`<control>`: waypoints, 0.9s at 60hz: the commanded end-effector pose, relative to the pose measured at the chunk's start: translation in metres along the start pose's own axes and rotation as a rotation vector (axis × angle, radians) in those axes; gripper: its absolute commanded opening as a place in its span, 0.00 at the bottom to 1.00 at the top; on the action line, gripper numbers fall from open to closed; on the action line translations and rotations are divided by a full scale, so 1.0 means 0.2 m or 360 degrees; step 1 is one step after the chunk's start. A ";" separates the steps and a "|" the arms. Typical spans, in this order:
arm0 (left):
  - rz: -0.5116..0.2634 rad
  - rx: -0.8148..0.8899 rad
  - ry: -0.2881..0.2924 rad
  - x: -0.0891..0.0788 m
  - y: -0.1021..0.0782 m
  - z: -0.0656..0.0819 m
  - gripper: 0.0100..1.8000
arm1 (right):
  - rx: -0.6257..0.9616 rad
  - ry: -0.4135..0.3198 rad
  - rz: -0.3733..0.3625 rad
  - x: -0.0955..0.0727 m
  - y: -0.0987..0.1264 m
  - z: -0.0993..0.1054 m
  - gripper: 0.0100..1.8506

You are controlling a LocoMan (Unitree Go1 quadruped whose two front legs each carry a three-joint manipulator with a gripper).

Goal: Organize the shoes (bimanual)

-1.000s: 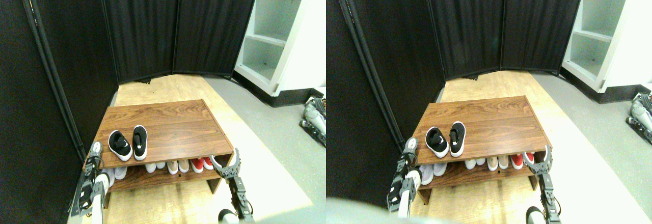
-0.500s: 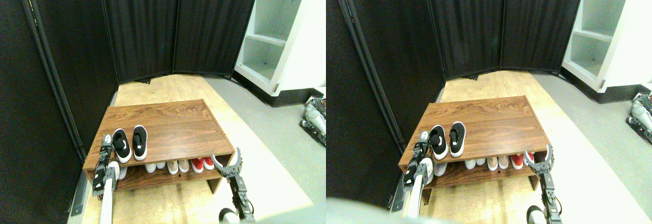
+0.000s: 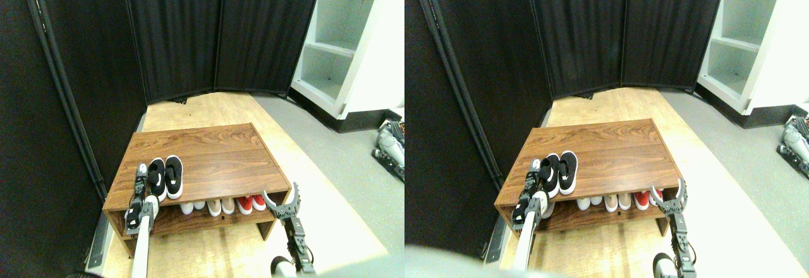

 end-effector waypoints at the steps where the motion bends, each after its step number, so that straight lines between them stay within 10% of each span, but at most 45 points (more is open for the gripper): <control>1: -0.0071 -0.0006 0.0023 0.00 -0.05 -0.03 0.00 | 0.0013 -0.0030 0.0030 0.01 0.02 0.01 0.37; 16: -0.0057 -0.0039 0.0001 0.02 -0.06 -0.02 0.00 | 0.0013 -0.0019 0.0029 0.04 0.02 -0.01 0.37; 34: -0.0244 0.0169 -0.0025 -0.03 -0.03 0.26 0.00 | 0.0003 -0.0019 0.0018 0.06 0.01 -0.01 0.38; 54: -0.0337 0.0009 0.0108 -0.43 -0.03 0.31 0.00 | 0.0036 -0.0013 0.0031 0.11 0.01 -0.02 0.38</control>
